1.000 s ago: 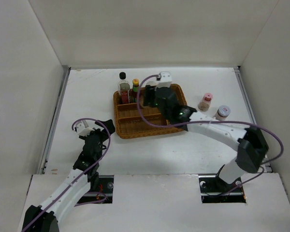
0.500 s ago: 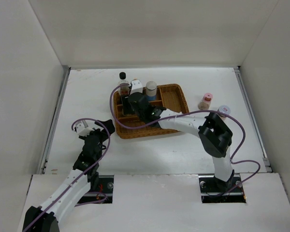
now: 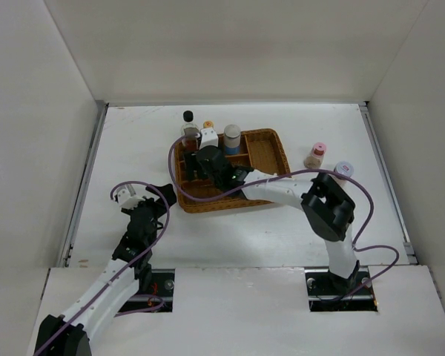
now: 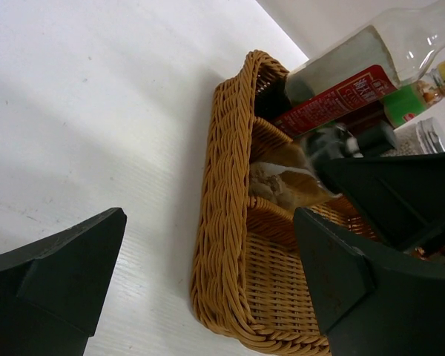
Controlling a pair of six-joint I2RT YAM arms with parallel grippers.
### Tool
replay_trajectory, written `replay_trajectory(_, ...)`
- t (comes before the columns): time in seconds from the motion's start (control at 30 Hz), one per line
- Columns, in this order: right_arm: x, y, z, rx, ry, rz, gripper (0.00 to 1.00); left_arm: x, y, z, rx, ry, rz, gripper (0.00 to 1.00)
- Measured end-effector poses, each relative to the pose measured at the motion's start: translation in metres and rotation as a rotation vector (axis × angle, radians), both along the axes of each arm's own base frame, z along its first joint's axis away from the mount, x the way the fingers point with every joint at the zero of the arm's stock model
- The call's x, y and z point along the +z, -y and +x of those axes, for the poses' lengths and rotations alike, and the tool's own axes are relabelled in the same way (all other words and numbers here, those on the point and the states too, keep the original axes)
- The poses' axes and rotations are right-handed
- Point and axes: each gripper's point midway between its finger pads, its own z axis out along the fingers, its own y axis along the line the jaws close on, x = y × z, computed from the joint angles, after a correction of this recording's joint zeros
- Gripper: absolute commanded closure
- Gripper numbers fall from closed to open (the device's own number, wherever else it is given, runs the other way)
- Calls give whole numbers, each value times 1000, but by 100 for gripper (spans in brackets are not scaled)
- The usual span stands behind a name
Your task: Organize the condiment bottles
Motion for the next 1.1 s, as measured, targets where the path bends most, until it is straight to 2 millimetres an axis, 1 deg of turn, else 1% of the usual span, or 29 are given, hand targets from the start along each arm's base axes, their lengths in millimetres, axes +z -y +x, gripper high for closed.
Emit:
replay_trajectory(0.03,3,2,-2,2,0,3,11,-1,0,0,0,-2,1,0)
replay_trajectory(0.1,12,14,-11,7,0,11,9,-1,0,0,0,-3,1,0)
replay_trajectory(0.17,30,32,-20,3,10,30,9,-1,0,0,0,-5,2,0)
replay_trajectory(0.23,56,56,-29,-7,34,70,9,-2,0,0,0,-6,2,0)
replay_trajectory(0.3,84,92,-30,-51,70,117,9,-2,0,0,0,-6,2,0)
replay_trajectory(0.33,96,116,-26,-95,93,142,8,-2,0,0,0,-6,2,0)
replay_trajectory(0.4,112,176,-10,-230,137,167,7,-2,0,0,1,-6,3,0)
replay_trajectory(0.43,115,211,0,-318,155,167,6,-2,0,0,1,-7,3,0)
replay_trajectory(0.47,114,245,10,-409,165,157,4,-3,0,0,1,-9,4,0)
replay_trajectory(0.5,110,279,19,-500,169,140,3,-3,0,0,1,-10,4,0)
replay_trajectory(0.53,103,309,25,-580,165,118,2,-3,0,0,1,-10,5,0)
replay_trajectory(0.6,82,363,33,-723,130,57,1,-3,0,0,1,-10,5,0)
replay_trajectory(0.67,64,396,37,-805,90,10,0,-3,0,0,3,-11,5,0)
replay_trajectory(0.73,48,417,40,-856,49,-26,0,-4,-1,0,2,-13,5,0)
replay_trajectory(0.8,32,429,42,-878,8,-53,0,-2,0,0,0,-9,3,0)
replay_trajectory(0.87,20,432,45,-876,-25,-69,0,0,-1,0,-2,-1,-1,0)
replay_trajectory(1.0,-1,430,50,-833,-83,-83,0,6,-5,0,14,20,-10,0)
replay_trajectory(1.1,-6,431,61,-822,-101,-81,3,-3,-6,1,20,-13,2,0)
